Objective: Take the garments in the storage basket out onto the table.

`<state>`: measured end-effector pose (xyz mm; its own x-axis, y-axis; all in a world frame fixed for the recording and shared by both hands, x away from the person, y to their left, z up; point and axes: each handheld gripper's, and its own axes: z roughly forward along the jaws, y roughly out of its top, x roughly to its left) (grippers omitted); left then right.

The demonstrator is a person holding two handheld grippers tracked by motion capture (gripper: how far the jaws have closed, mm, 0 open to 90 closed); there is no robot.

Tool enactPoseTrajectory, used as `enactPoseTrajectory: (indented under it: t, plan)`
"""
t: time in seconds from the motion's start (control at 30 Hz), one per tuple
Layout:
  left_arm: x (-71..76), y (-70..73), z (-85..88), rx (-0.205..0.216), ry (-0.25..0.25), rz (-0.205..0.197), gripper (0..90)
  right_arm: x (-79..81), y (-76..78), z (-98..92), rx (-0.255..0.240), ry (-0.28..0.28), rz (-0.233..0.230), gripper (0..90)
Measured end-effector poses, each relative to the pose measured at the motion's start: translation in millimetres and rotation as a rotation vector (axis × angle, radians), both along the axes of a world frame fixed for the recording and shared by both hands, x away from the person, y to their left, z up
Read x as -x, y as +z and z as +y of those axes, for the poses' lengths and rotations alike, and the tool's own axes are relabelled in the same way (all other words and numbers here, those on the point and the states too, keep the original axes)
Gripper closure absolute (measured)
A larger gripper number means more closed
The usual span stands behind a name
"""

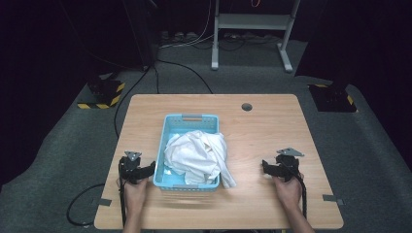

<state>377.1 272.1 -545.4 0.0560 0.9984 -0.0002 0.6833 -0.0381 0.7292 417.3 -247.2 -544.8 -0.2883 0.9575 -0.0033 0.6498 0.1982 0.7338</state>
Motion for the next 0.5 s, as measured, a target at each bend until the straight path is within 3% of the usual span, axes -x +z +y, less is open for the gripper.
enactPoseTrajectory:
  t: [0.5]
  plan:
    - [0.1, 0.0, 0.0, 0.002, -0.001, 0.000, 12.8, -2.3, -0.1, 1.7, 0.001, -0.003, 0.002, 12.3]
